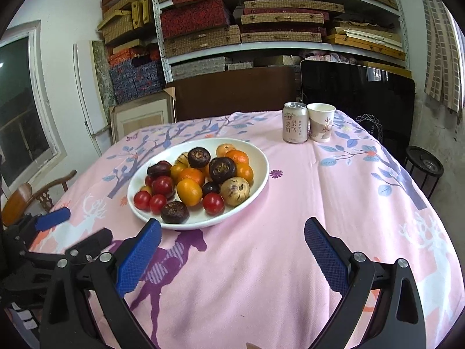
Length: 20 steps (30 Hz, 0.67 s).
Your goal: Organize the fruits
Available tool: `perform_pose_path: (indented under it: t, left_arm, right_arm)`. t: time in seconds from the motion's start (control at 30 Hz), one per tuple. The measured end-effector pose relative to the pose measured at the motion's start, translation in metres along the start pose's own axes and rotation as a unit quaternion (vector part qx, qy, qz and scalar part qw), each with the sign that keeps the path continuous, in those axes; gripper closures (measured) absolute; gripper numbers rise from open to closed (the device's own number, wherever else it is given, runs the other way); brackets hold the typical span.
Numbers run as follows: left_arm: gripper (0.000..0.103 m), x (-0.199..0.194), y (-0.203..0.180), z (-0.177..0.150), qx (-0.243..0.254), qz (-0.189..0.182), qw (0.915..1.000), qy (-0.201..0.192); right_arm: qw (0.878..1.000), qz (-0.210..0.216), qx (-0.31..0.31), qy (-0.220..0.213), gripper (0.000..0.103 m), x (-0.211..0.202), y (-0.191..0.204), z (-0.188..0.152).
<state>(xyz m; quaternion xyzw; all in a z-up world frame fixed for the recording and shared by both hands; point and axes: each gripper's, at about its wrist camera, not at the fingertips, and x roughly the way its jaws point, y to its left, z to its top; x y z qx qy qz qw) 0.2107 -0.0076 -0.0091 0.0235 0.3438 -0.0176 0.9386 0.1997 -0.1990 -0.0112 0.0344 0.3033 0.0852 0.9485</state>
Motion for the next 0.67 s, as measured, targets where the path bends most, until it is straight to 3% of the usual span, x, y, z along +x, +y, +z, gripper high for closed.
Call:
perform_pose_path:
  t: [0.27, 0.47, 0.67]
  left_arm:
    - [0.005, -0.003, 0.007, 0.0, -0.011, 0.02, 0.9997, -0.01]
    - [0.005, 0.0, 0.011, 0.002, -0.023, 0.0, 0.9997, -0.004]
    - [0.005, 0.0, 0.007, 0.001, -0.014, 0.01, 0.9998, -0.007]
  right_arm:
    - [0.999, -0.004, -0.031, 0.019, 0.004, 0.007, 0.012, -0.006]
    - [0.999, -0.002, -0.035, 0.017, 0.004, 0.006, 0.014, -0.006]
    - [0.999, 0.0, -0.037, 0.019, 0.004, 0.005, 0.014, -0.006]
